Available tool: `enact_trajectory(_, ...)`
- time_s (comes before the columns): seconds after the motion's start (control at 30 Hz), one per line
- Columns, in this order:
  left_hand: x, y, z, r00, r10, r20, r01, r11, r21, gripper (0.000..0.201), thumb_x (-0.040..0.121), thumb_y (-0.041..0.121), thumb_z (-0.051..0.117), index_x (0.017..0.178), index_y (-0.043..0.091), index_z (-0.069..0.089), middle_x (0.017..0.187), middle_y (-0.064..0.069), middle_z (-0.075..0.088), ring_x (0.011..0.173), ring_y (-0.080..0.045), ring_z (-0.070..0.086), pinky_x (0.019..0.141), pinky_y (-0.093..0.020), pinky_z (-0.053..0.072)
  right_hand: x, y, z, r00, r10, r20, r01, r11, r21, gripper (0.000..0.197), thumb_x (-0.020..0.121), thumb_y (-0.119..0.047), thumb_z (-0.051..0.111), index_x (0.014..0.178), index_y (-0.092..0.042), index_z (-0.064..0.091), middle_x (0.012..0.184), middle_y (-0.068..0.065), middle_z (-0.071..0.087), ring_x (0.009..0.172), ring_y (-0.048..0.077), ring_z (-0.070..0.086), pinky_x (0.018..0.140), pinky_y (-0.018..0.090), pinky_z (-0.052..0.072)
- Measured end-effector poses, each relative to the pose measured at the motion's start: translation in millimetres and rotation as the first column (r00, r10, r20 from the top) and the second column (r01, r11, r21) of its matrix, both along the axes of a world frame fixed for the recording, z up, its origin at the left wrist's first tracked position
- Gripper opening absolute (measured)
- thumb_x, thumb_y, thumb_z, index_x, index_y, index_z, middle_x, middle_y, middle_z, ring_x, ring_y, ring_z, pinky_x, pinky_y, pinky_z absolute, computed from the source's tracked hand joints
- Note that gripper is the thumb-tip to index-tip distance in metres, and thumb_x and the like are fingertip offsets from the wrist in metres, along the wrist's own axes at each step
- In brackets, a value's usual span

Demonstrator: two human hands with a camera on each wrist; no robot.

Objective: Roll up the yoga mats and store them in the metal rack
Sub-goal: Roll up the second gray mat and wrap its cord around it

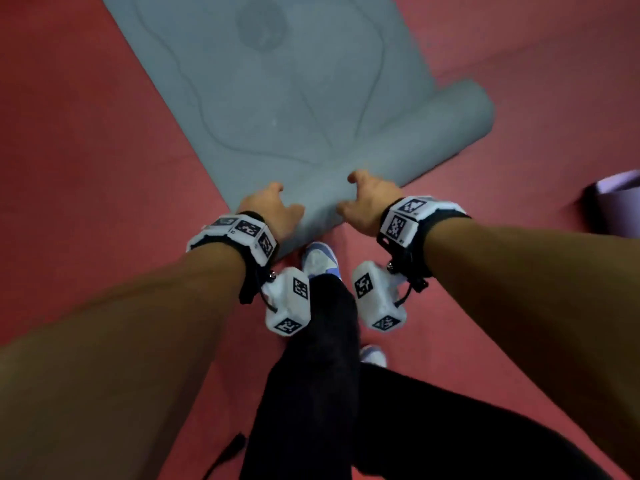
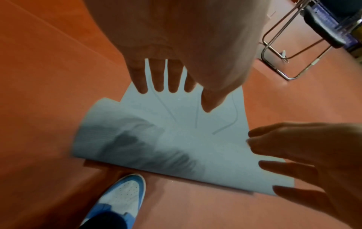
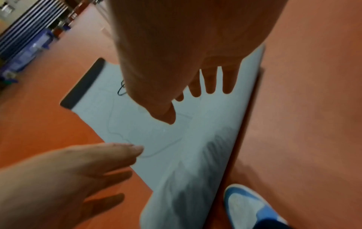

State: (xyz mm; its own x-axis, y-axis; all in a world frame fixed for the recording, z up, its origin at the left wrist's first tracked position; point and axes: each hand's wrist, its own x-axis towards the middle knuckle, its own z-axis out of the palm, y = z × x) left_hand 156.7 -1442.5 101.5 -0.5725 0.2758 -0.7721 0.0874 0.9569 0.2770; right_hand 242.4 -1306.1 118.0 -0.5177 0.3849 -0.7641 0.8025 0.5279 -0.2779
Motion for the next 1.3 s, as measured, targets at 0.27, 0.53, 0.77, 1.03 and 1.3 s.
enact_trajectory(0.27, 4, 16, -128, 0.997, 0.013, 0.076, -0.002, 0.99, -0.14, 0.126, 0.065, 0.048, 0.086, 0.155, 0.011, 0.006, 0.159, -0.016, 0.018, 0.146, -0.039, 0.017, 0.119, -0.044, 0.021, -25, 38, -131, 0.91, 0.411, 0.054, -0.413, 0.91, 0.033, 0.11, 0.064, -0.052, 0.081, 0.151, -0.02, 0.02, 0.148, 0.006, 0.033, 0.138, 0.032, 0.029, 0.11, 0.044, 0.031)
enact_trajectory(0.53, 74, -3, -136, 0.99, 0.013, 0.143, 0.037, 0.941, -0.337, 0.089, 0.054, 0.079, 0.074, 0.124, 0.027, 0.054, 0.139, -0.011, 0.03, 0.133, -0.035, 0.029, 0.11, -0.051, 0.031, 30, 51, -177, 0.698, 0.705, 0.122, -0.708, 0.655, 0.265, 0.043, 0.087, -0.043, 0.063, 0.121, -0.019, 0.054, 0.132, 0.01, 0.041, 0.122, 0.031, 0.039, 0.1, 0.045, 0.03)
enact_trajectory(0.77, 131, 15, -119, 0.974, 0.031, 0.222, 0.052, 0.932, -0.359, 0.103, 0.058, 0.073, 0.076, 0.142, 0.03, 0.036, 0.134, -0.014, 0.039, 0.128, -0.04, 0.039, 0.097, -0.049, 0.04, 99, 73, -168, 0.434, 0.863, 0.26, -0.901, 0.417, 0.122, 0.074, 0.065, -0.044, 0.079, 0.126, -0.02, 0.045, 0.119, 0.013, 0.041, 0.112, 0.036, 0.042, 0.085, 0.045, 0.035)
enact_trajectory(1.03, 260, 43, -148, 0.931, -0.018, 0.364, 0.065, 0.991, -0.116, 0.065, 0.074, 0.059, 0.065, 0.128, 0.025, 0.056, 0.122, -0.008, 0.065, 0.107, -0.032, 0.062, 0.094, -0.042, 0.051, 216, 79, -181, 0.53, 0.799, 0.285, -0.815, 0.573, -0.089, 0.045, 0.085, -0.043, 0.058, 0.12, -0.02, 0.044, 0.127, 0.01, 0.06, 0.117, 0.032, 0.058, 0.094, 0.044, 0.039)
enact_trajectory(1.3, 324, 38, -213, 0.99, -0.028, -0.14, 0.011, 0.992, -0.123, 0.083, 0.087, 0.045, 0.06, 0.154, 0.03, 0.013, 0.16, -0.009, 0.015, 0.148, -0.03, 0.012, 0.116, -0.053, 0.011, 249, 77, -244, 0.611, 0.788, 0.076, -0.774, 0.575, 0.267, 0.043, 0.095, -0.039, 0.044, 0.136, -0.027, 0.038, 0.143, 0.014, 0.033, 0.127, 0.038, 0.034, 0.104, 0.05, 0.025)
